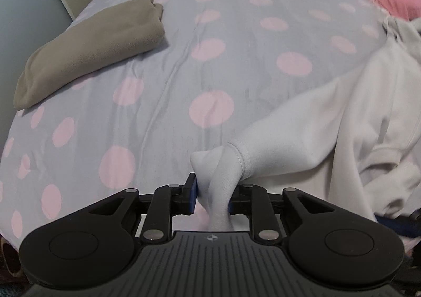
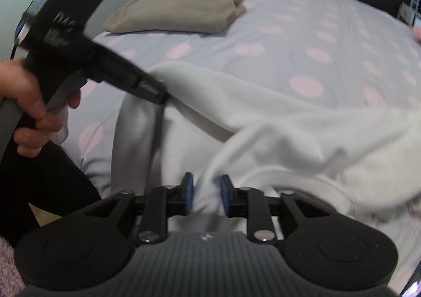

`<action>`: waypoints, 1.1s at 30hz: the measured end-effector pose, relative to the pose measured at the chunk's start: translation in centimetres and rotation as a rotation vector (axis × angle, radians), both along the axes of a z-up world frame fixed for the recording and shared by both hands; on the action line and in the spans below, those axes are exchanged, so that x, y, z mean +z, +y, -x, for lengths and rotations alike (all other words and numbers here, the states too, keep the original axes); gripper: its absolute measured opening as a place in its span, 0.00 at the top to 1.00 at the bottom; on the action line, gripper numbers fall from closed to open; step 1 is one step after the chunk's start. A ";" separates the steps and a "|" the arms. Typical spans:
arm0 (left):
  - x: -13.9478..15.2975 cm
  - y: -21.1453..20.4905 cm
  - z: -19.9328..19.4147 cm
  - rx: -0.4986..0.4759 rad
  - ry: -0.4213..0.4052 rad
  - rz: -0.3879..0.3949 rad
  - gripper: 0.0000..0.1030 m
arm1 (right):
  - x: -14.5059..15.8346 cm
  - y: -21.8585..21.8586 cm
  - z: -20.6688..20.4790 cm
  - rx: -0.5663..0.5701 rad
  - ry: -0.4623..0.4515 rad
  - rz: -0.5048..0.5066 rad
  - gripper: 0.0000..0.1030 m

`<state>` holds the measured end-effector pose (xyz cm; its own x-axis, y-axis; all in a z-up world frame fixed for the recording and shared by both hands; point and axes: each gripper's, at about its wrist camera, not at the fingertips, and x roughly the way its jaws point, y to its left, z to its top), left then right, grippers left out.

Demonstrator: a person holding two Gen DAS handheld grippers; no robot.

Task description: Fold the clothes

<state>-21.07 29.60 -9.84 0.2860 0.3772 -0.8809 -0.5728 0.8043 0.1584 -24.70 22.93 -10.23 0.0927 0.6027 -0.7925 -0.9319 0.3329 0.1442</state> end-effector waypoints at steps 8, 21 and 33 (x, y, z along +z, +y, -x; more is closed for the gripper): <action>2.8 -1.3 0.6 -0.025 -0.093 -0.097 0.38 | 0.0 -3.5 -3.2 -0.091 0.036 -0.018 0.40; 1.5 -7.2 -1.2 -0.284 -0.057 -0.077 0.36 | -1.0 -7.0 -9.9 -0.029 -0.274 0.173 0.41; -0.9 -12.3 -0.5 -0.528 0.068 -0.137 0.36 | -3.2 -8.5 -10.2 0.291 -0.641 0.304 0.42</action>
<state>-20.62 17.25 -10.72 0.4113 0.3100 -0.8571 -0.0816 0.9491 0.3042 -14.51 14.47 -13.46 0.4613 0.4373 -0.7720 -0.8584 -0.0001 -0.5130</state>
